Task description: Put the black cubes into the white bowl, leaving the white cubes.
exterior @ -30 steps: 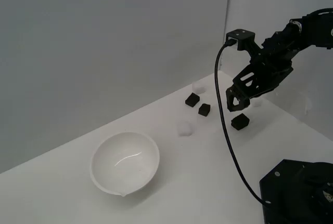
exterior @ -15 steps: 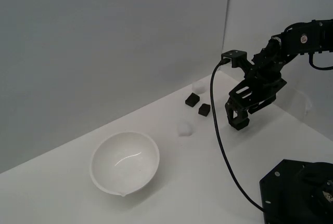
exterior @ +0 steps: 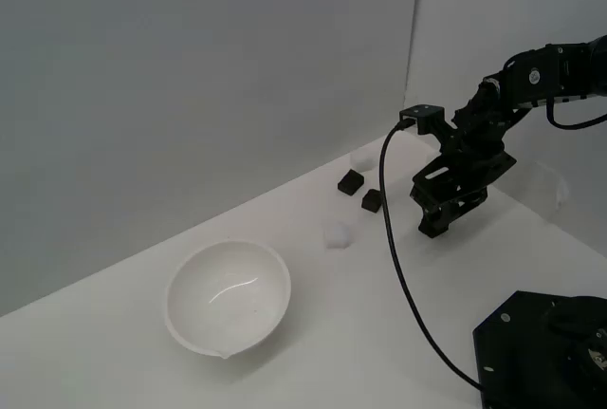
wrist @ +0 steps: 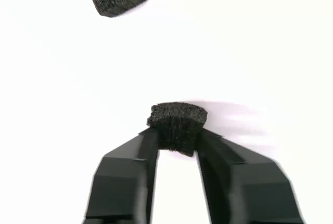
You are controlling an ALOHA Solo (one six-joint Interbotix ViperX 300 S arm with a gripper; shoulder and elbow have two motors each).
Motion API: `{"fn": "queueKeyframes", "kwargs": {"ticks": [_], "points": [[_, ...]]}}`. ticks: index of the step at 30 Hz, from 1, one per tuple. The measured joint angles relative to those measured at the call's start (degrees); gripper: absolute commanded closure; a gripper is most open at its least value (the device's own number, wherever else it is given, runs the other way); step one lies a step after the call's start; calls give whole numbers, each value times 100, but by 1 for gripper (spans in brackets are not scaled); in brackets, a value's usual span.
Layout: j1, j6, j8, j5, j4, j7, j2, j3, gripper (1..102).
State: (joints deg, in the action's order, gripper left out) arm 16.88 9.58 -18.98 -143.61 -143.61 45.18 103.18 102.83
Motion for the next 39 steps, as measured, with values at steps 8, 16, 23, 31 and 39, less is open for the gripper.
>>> {"fn": "queueKeyframes", "kwargs": {"ticks": [8, 16, 23, 31, 39], "points": [[0, -53, 0, 0, 0, 387, 677, 668, 100], [-176, 264, 53, 53, 62, 633, 2602, 2619, 100], [-984, 984, 132, 229, 246, 721, 3032, 3032, 100], [-1644, 1116, 422, 624, 633, 712, 3287, 3287, 100], [-2883, 1178, 844, 1081, 1099, 343, 2909, 2909, 100]]}}
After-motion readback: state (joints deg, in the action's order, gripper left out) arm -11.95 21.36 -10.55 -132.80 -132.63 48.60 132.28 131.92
